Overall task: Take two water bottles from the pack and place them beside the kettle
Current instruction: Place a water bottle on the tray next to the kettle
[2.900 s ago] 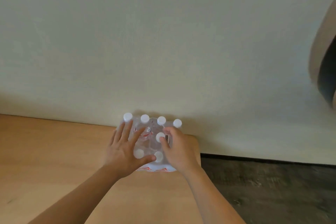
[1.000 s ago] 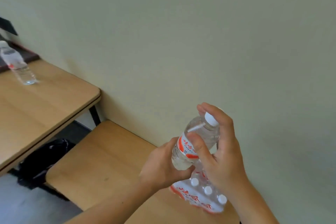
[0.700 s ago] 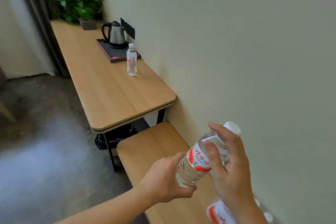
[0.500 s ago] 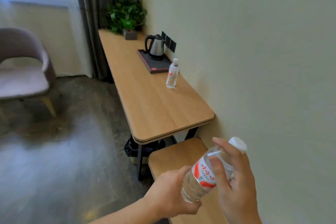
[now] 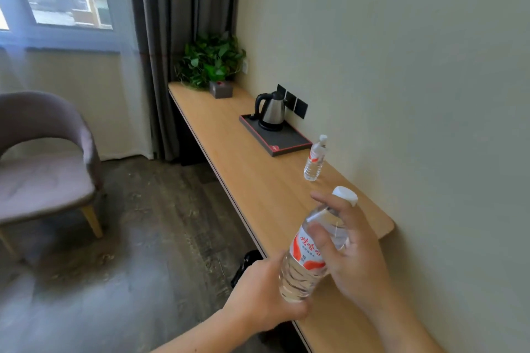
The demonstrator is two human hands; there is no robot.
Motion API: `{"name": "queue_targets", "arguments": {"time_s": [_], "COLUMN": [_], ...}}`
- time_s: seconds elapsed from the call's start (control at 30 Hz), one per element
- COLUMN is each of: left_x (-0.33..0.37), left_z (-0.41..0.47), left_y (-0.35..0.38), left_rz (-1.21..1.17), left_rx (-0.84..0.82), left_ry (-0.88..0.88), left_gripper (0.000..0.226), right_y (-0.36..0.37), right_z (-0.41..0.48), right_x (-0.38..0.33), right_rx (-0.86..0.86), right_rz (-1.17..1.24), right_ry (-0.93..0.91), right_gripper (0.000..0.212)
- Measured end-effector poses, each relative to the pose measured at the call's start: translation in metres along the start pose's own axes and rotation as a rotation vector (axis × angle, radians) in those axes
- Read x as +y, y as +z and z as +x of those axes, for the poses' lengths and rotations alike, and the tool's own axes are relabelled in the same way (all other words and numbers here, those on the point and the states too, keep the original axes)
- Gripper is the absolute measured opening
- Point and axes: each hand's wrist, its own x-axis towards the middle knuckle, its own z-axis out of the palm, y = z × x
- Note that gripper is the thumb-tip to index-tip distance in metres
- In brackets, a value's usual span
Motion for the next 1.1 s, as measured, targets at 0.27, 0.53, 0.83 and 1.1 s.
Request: {"name": "queue_targets", "arguments": {"time_s": [0.27, 0.53, 0.83, 1.1], "left_x": [-0.069, -0.141, -0.191, -0.248], "left_z": [0.132, 0.31, 0.473, 0.624], "left_y": [-0.095, -0.196, -0.24, -0.218], "left_rz": [0.078, 0.187, 0.1, -0.073], "left_rx": [-0.011, -0.105, -0.245, -0.393], "left_ry": [0.016, 0.048, 0.072, 0.089], "left_gripper": [0.06, 0.076, 0.076, 0.077], "right_y": [0.081, 0.159, 0.188, 0.191], "right_z": [0.142, 0.316, 0.452, 0.539], "right_x": [0.05, 0.138, 0.194, 0.288], "right_rx": [0.056, 0.211, 0.244, 0.232], "right_rz": [0.031, 0.131, -0.028, -0.201], "right_ry": [0.006, 0.074, 0.168, 0.451], "right_gripper": [0.03, 0.032, 0.037, 0.032]}}
